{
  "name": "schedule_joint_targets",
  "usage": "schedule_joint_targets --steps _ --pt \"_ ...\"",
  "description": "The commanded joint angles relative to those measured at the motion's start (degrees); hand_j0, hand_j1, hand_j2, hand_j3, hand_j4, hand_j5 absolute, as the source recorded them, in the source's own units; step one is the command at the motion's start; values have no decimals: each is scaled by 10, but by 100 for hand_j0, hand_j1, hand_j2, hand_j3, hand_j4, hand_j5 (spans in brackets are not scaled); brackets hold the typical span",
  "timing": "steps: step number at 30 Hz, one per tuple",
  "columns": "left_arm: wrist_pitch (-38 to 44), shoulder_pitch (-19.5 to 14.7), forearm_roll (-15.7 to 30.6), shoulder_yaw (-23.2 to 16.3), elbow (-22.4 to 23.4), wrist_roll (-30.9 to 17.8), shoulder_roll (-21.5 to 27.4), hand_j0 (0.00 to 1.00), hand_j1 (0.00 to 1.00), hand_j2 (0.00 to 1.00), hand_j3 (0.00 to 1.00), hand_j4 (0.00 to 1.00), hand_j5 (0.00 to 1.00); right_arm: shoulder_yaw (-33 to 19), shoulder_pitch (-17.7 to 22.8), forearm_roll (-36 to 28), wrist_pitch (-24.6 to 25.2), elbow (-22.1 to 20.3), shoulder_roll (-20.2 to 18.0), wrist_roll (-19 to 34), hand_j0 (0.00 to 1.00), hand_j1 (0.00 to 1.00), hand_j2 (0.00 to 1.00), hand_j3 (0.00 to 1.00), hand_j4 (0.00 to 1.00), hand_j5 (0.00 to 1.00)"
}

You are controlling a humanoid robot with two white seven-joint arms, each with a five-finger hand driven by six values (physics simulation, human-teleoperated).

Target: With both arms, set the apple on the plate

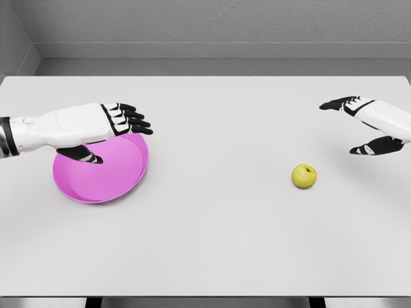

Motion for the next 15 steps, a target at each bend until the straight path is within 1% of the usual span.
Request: schedule_joint_targets --steps 1,6,7,8,11,13,15 --pt "1 -1 4 0 0 0 1 100 100 100 100 100 100 0 -1 -4 2 0 -2 0 97 97 97 97 97 97" --pt "1 0 4 0 1 0 1 100 100 100 100 100 100 0 -4 -2 2 0 -2 0 97 97 97 97 97 97" --pt "1 0 4 0 0 0 1 100 100 100 100 100 100 0 -2 -1 2 1 -3 0 98 98 98 98 98 98" --pt "1 0 4 0 0 0 1 100 100 100 100 100 100 0 2 5 2 4 -14 0 99 99 99 99 99 99" --pt "1 -1 4 0 0 0 1 100 100 100 100 100 100 5 4 7 2 4 -29 0 99 99 99 99 99 99" --pt "1 0 4 0 1 0 1 100 100 100 100 100 100 6 20 8 2 4 -30 0 99 99 99 99 99 99" --pt "1 -1 4 0 1 0 1 100 100 100 100 100 100 33 28 9 2 3 -30 0 98 98 98 98 98 98"
